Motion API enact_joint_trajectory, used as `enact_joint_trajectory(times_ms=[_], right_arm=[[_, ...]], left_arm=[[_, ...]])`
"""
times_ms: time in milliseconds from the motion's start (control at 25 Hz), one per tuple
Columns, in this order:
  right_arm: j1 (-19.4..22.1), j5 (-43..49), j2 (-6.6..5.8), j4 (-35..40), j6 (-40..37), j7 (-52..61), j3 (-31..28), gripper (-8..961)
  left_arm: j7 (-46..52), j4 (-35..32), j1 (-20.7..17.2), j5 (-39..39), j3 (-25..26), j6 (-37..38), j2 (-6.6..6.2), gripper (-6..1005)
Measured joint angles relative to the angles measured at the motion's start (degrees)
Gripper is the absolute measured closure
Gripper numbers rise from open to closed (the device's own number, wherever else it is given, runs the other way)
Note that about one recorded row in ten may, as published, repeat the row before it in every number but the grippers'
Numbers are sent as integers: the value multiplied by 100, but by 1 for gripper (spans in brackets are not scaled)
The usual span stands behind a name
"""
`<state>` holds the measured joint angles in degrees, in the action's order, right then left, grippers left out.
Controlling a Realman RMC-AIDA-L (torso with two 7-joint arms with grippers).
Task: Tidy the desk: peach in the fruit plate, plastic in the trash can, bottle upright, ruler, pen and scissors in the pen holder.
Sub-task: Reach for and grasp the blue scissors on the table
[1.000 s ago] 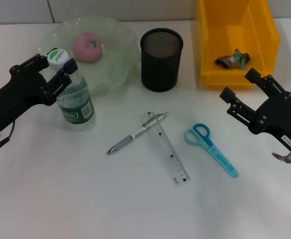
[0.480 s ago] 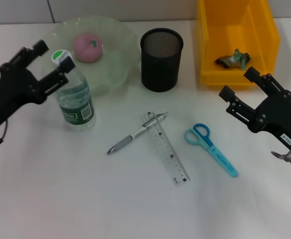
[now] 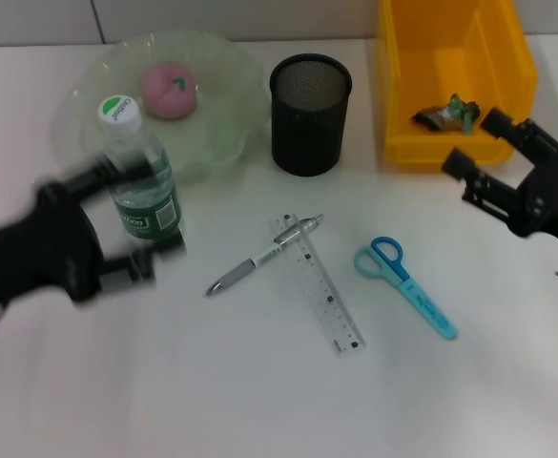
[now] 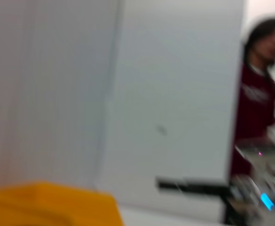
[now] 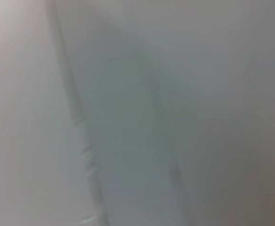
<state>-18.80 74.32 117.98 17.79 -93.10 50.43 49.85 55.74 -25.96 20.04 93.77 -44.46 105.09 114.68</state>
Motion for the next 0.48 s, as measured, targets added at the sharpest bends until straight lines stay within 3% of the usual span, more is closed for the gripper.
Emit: enact_joint_trajectory(times_ms=[80,320,360,480], right_arm=[[93,682,-46,835,-148,863,-34,145],[100,2408,-73,3629,-551,3751,-68,146],[-52,2977,-67,4493,-749,4607,-45,146],[-267,3504,-50,5162,-1012,5383,-51,147]], left_arm=[[155,-201,17,551,-155,11,-10,170],[241,-295,62,1238,-150,-166,97,170],[244,-296,68,1284,-160,-248,124,170],[245,-297,73,1315,-173,-281,133,170]])
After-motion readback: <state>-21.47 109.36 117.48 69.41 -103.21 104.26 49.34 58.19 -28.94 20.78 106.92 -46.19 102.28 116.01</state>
